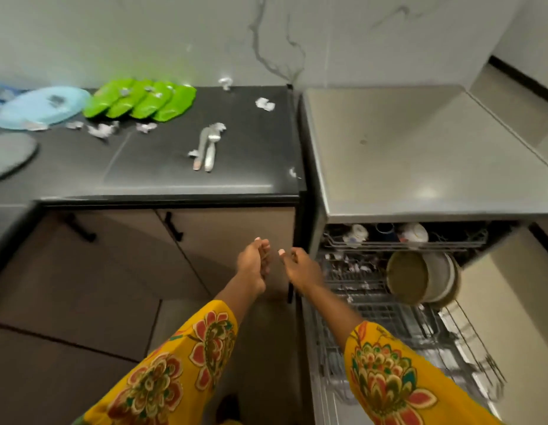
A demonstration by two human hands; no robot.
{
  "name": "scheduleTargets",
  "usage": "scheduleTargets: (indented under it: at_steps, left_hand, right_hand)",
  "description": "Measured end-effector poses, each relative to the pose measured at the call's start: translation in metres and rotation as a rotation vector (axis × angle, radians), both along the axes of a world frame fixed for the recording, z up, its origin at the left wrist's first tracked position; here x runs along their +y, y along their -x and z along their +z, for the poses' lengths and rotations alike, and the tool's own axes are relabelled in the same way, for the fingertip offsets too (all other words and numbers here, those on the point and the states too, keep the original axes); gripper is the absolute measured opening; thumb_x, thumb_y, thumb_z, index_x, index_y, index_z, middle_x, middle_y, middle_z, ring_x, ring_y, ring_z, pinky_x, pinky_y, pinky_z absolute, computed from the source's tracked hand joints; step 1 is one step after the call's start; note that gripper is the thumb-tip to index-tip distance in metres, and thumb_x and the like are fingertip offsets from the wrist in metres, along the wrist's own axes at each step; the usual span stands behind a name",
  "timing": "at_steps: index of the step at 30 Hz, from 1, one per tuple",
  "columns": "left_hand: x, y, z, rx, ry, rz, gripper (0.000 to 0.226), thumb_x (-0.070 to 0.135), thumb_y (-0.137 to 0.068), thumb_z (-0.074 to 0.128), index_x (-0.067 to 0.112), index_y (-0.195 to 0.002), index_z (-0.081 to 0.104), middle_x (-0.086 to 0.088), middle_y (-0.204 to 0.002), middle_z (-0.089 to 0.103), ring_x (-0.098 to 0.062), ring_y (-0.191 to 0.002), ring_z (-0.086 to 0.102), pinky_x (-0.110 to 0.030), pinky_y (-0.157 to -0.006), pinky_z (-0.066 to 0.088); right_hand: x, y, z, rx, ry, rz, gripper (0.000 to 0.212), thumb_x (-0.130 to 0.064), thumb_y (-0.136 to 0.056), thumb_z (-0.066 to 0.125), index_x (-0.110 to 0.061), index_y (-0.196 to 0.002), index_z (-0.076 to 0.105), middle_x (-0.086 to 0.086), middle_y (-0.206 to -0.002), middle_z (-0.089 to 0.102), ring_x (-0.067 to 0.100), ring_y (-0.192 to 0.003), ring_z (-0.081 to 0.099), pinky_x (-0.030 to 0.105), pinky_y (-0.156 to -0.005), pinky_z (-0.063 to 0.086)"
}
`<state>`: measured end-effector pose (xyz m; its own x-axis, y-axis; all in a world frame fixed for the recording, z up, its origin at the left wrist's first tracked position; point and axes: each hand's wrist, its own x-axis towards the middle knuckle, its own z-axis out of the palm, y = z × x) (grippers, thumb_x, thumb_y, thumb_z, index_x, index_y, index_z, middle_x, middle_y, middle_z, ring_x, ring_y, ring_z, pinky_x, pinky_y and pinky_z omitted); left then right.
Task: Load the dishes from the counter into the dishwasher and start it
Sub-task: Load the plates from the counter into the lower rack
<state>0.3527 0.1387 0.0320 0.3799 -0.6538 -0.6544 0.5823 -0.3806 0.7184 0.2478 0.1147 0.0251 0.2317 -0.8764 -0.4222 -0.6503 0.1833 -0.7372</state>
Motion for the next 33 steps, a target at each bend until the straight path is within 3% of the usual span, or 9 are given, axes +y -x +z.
scheduleTargets:
  at_steps: [6, 12, 18, 22, 27, 31, 33]
  left_hand:
    - [0.018, -0.103, 0.024, -0.020, 0.067, 0.169, 0.025, 0.028, -0.098, 0.042, 0.017, -0.087, 0.062, 0.002, -0.086, 0.061, -0.014, -0.074, 0.052, -0.028, -0.064, 0.036]
    - [0.030, -0.209, 0.049, -0.029, 0.128, 0.307, 0.021, 0.027, -0.095, 0.047, 0.017, -0.083, 0.062, 0.003, -0.081, 0.061, -0.012, -0.068, 0.051, -0.025, -0.061, 0.035]
    - [0.038, -0.296, 0.068, -0.062, 0.161, 0.402, 0.021, 0.028, -0.096, 0.044, 0.018, -0.091, 0.062, 0.001, -0.096, 0.062, -0.013, -0.075, 0.052, -0.027, -0.065, 0.036]
    - [0.047, -0.340, 0.075, -0.090, 0.165, 0.446, 0.025, 0.026, -0.096, 0.046, 0.012, -0.106, 0.064, -0.002, -0.108, 0.062, -0.016, -0.088, 0.055, -0.031, -0.075, 0.039]
    - [0.052, -0.388, 0.079, -0.105, 0.174, 0.522, 0.027, 0.029, -0.096, 0.044, 0.013, -0.109, 0.062, -0.002, -0.116, 0.059, -0.019, -0.106, 0.050, -0.032, -0.089, 0.033]
    - [0.050, -0.421, 0.076, -0.098, 0.148, 0.592, 0.019, 0.027, -0.094, 0.048, 0.014, -0.099, 0.061, -0.002, -0.116, 0.057, -0.021, -0.113, 0.049, -0.031, -0.092, 0.034]
    - [0.046, -0.438, 0.072, -0.100, 0.144, 0.635, 0.022, 0.027, -0.093, 0.049, 0.012, -0.105, 0.061, -0.004, -0.117, 0.056, -0.021, -0.112, 0.049, -0.031, -0.091, 0.035]
  right_hand:
    - [0.001, -0.105, 0.030, -0.070, 0.048, 0.142, 0.054, -0.043, -0.097, 0.042, -0.011, -0.140, 0.040, 0.011, -0.142, 0.046, 0.026, -0.131, 0.042, 0.031, -0.106, 0.033]
    - [-0.003, -0.210, 0.059, -0.101, 0.113, 0.241, 0.051, -0.043, -0.096, 0.044, -0.011, -0.136, 0.045, 0.011, -0.135, 0.053, 0.026, -0.125, 0.048, 0.030, -0.099, 0.037]
    - [-0.005, -0.303, 0.083, -0.109, 0.163, 0.327, 0.055, -0.047, -0.096, 0.042, -0.010, -0.136, 0.045, 0.012, -0.135, 0.052, 0.028, -0.125, 0.047, 0.034, -0.101, 0.038]
    - [-0.003, -0.350, 0.090, -0.121, 0.170, 0.382, 0.056, -0.050, -0.095, 0.041, -0.012, -0.137, 0.044, 0.011, -0.137, 0.050, 0.027, -0.125, 0.047, 0.034, -0.100, 0.038]
    - [-0.005, -0.400, 0.090, -0.126, 0.160, 0.422, 0.055, -0.051, -0.095, 0.042, -0.013, -0.134, 0.047, 0.011, -0.135, 0.051, 0.027, -0.123, 0.048, 0.037, -0.101, 0.041]
    - [-0.015, -0.436, 0.084, -0.106, 0.144, 0.475, 0.057, -0.054, -0.093, 0.042, -0.015, -0.133, 0.048, 0.010, -0.133, 0.052, 0.027, -0.121, 0.049, 0.035, -0.096, 0.041]
    - [-0.024, -0.457, 0.079, -0.099, 0.136, 0.521, 0.058, -0.055, -0.093, 0.042, -0.014, -0.133, 0.048, 0.011, -0.133, 0.053, 0.027, -0.121, 0.049, 0.036, -0.099, 0.040]
